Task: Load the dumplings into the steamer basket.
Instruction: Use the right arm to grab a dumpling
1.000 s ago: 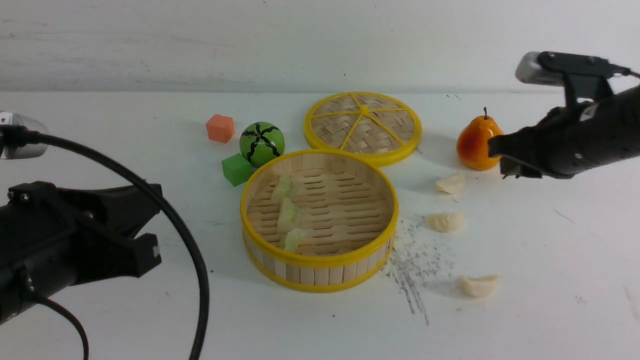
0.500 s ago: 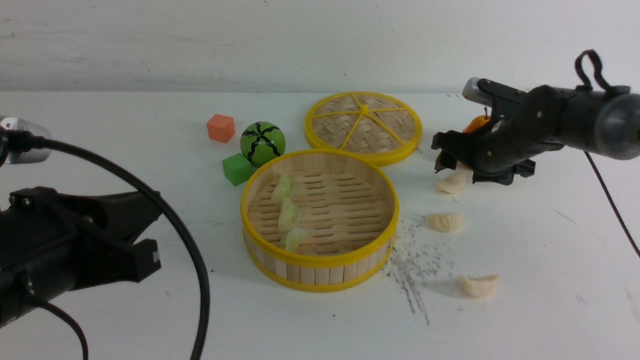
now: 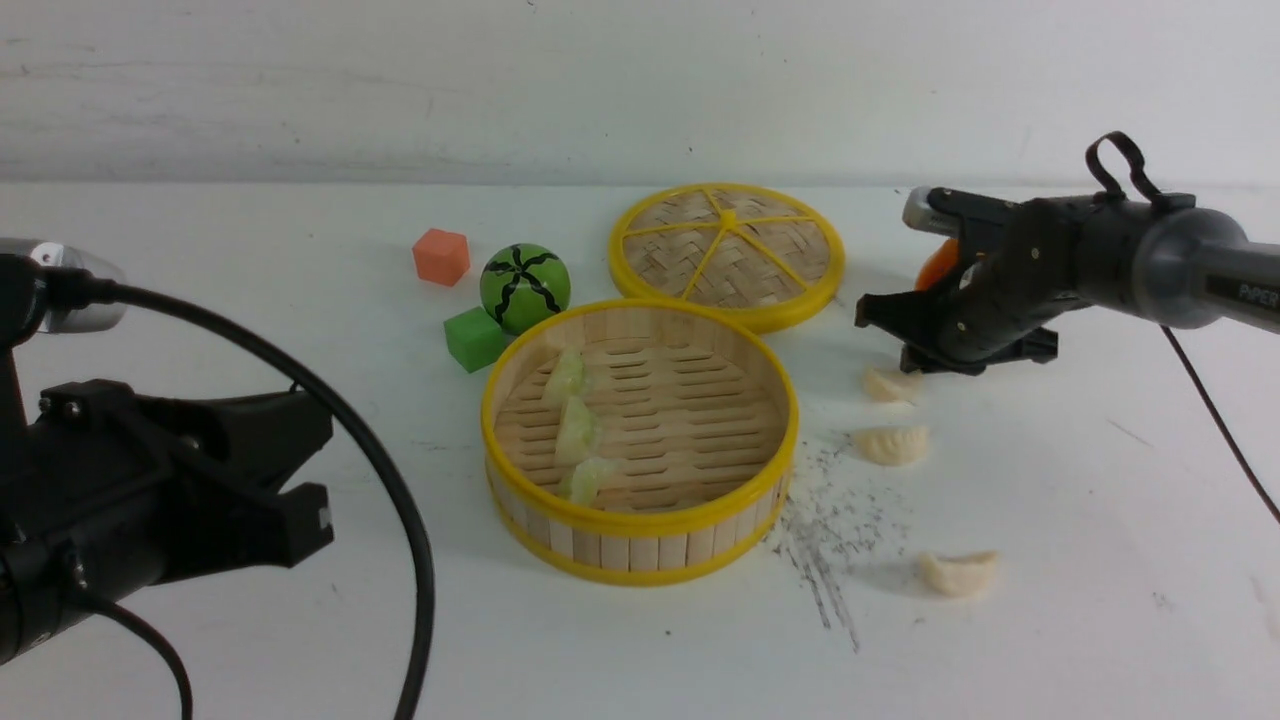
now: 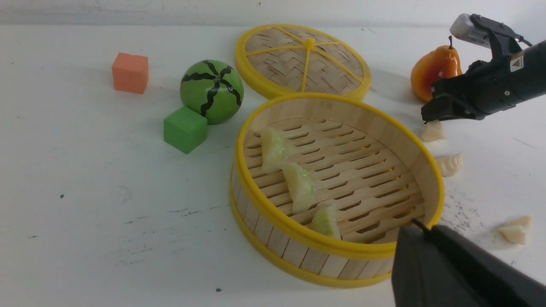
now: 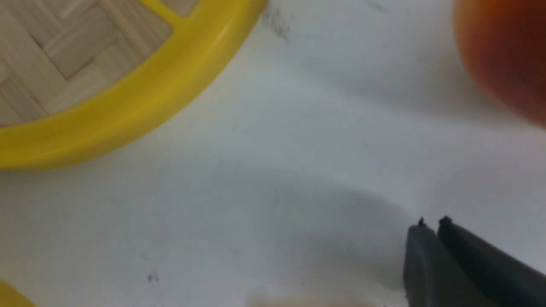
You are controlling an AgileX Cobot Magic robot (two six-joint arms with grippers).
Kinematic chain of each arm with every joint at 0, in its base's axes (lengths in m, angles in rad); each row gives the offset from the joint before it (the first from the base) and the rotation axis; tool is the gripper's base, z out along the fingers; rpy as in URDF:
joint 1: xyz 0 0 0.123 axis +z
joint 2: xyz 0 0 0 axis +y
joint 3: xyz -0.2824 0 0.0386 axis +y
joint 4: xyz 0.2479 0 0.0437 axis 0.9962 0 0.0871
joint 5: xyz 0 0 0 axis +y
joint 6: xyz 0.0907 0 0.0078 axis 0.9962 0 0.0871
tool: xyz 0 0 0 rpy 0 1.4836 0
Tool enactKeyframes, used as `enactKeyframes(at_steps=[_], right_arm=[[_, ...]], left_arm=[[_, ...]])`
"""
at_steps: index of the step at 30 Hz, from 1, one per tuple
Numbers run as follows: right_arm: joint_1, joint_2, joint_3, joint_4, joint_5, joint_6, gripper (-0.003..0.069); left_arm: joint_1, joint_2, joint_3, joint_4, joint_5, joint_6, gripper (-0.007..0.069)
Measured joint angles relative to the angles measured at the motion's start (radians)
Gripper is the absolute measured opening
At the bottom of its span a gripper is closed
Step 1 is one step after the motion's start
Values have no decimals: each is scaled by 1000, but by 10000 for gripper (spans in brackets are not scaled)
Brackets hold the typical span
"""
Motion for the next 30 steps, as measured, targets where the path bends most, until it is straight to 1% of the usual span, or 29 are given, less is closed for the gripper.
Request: enactKeyframes(at_steps=[2,4,6,10,12,13,15,20,23,24,26,28,30], right_arm=[[0,-6,0,19,20,-17,-20],[0,-15,0,31,33,-38,-23],[0,-36,0,53,37,-84,-24],[0,-88,0,102,29,-218,-24],[0,-102,0,112,31,-279,-10],[0,-105,0,116,36,-303,4],[0,-102,0,128,56,-312,66],[0,-55,0,193,32,-312,358],[1,-22,0,257,-20,-312,470],[2,-7,0,275,-43,-312,493],[8,12,0,291,-72,-312,499],[19,19,-1,297,-91,-318,475],[33,20,-1,295,-93,-329,424]], left_arm=[[0,0,0,0,0,0,18],[0,0,0,0,0,0,19],[0,0,0,0,0,0,19],[0,0,0,0,0,0,24],[0,0,0,0,0,0,29],[0,0,0,0,0,0,30],[0,0,0,0,0,0,31],[0,0,0,0,0,0,38],[0,0,0,0,0,0,38],[0,0,0,0,0,0,39],[0,0,0,0,0,0,39],[0,0,0,0,0,0,41],[0,0,0,0,0,0,42]])
